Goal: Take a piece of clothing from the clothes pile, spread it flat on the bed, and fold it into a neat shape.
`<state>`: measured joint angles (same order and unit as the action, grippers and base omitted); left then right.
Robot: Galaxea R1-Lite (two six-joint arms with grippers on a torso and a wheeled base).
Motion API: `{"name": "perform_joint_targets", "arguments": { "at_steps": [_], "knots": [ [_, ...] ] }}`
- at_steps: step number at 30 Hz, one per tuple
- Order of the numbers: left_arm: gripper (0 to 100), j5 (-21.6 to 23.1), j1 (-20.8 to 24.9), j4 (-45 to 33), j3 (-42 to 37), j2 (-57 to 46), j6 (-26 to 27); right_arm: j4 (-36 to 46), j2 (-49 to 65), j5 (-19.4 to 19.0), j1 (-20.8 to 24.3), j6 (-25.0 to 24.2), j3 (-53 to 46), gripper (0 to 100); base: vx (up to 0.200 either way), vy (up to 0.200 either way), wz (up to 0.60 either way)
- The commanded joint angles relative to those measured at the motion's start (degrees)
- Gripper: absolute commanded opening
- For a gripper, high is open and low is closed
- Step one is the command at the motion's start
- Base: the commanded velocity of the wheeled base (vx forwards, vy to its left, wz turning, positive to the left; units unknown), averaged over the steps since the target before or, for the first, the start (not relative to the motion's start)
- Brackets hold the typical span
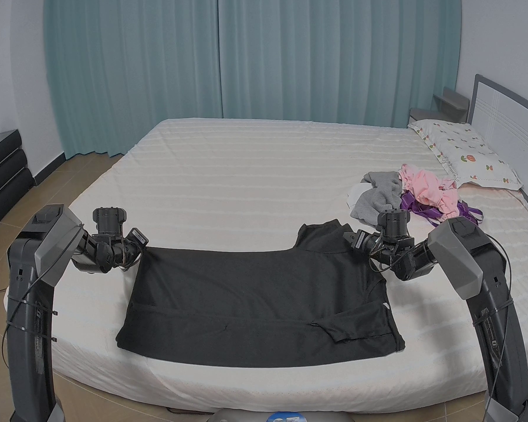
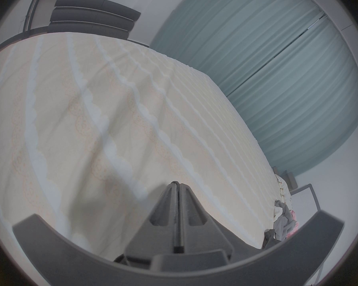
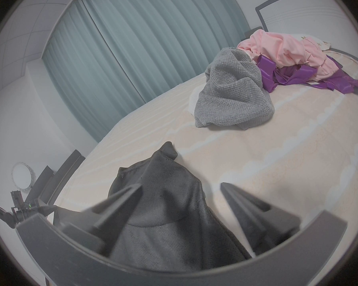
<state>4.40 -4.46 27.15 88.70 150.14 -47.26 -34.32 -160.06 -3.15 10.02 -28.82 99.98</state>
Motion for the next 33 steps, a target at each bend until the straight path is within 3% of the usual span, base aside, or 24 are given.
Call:
{"name": "perform_joint_targets", "arguments": {
  "at_steps": [1, 17, 33],
  "knots": [
    [0, 0.0, 0.0, 0.0, -0.1, 0.1, 0.0, 0.0, -0.2, 0.0, -0.2, -1.2, -0.4, 0, 0.0, 0.0, 0.0],
    [0, -0.4, 0.0, 0.0, -1.2, -1.3, 0.0, -0.4, 8.5, -2.2, -1.4, -4.3, -10.5, 0, 0.0, 0.0, 0.0],
    [0, -0.8, -0.3, 0.0, -2.1, -3.1, 0.0, -1.6, 11.3, -3.4, -2.8, -4.8, -13.6, 0, 0.0, 0.0, 0.0]
  ]
}}
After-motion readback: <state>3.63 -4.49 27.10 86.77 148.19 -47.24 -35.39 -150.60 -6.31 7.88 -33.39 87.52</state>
